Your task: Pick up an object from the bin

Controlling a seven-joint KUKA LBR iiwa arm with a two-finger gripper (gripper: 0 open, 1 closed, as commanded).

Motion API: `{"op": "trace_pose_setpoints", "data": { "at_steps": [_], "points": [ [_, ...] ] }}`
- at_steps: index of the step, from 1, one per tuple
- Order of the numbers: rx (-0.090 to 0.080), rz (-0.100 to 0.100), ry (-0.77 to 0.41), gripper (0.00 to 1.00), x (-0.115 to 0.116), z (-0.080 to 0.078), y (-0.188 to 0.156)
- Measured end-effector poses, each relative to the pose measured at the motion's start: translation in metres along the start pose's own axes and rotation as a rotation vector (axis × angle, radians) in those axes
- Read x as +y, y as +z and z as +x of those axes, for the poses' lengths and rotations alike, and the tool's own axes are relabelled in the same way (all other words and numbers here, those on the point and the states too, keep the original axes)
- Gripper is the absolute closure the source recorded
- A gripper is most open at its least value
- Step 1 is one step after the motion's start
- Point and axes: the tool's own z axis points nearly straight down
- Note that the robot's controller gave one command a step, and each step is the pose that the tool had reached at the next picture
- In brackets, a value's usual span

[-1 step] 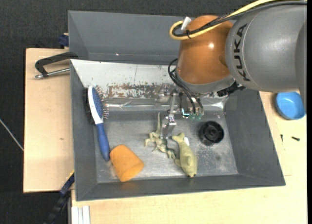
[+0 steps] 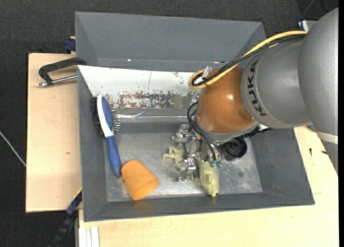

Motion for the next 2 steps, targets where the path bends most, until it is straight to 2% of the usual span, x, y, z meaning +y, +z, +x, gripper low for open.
{"op": "trace_pose_setpoints", "data": {
  "at_steps": [1, 2],
  "points": [
    [-0.001, 0.000, 0.000, 1.00, 0.000, -0.001, -0.002],
    [-0.010, 0.002, -0.229, 1.00, -0.010, -0.002, -0.151]
  ]
}}
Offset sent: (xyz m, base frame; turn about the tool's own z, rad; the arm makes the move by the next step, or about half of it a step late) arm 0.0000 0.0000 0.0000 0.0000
